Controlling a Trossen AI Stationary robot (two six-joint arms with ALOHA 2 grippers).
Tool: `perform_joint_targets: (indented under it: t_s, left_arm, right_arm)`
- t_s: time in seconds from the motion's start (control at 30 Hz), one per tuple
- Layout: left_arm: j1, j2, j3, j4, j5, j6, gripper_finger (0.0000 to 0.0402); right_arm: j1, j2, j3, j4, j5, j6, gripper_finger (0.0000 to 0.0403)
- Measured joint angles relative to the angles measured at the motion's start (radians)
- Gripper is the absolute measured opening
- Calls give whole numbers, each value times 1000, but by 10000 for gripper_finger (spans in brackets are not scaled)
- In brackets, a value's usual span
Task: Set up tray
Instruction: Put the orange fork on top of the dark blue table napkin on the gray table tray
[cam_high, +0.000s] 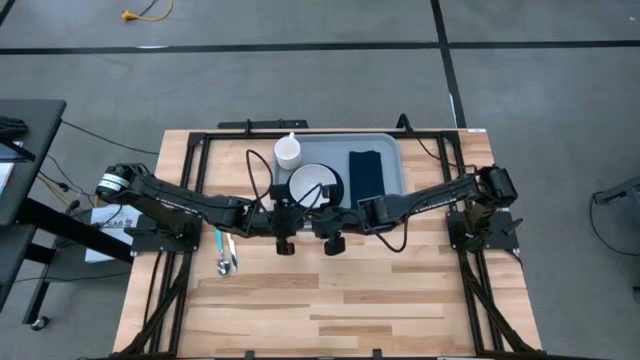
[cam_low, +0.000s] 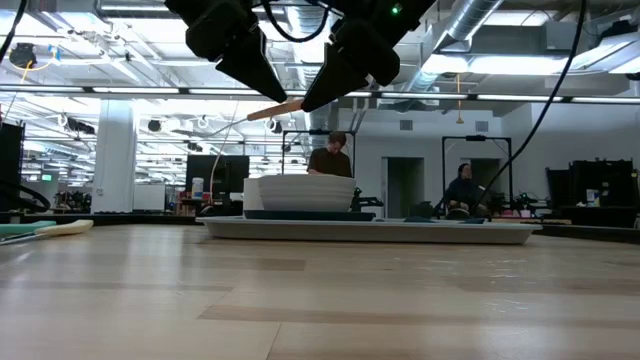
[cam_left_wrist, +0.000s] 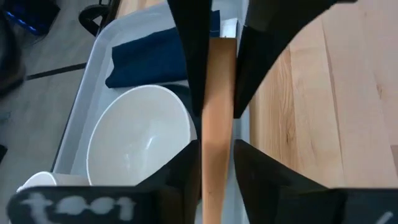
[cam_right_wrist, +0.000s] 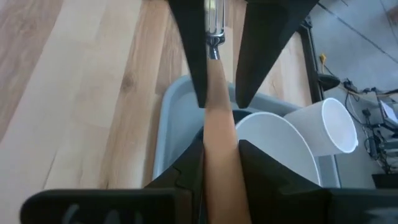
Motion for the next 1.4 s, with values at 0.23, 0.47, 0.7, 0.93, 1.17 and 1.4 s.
perform_joint_targets:
  t_s: [0.23,0.47,0.7,0.93,1.17,1.4]
  left_arm:
    - [-5,0,0,-4,-13,-25,144]
    - [-4,-82,0,-26,-100,-138,164]
    - [-3,-239,-60,5,-225,-202,164]
    - [31,-396,-266,292,-219,-105,164]
    - [123,-520,-492,534,-132,-64,164]
    - [126,-583,-603,580,-92,-31,164]
  right_arm:
    - [0,-3,0,-65,34,60,65]
    - [-5,-49,0,-200,138,252,65]
    - [-18,-154,1,-400,318,626,65]
    - [-33,-201,1,-630,463,1049,70]
    - [-7,-181,-19,-716,522,1382,66]
    - [20,-181,-177,-697,470,1690,66]
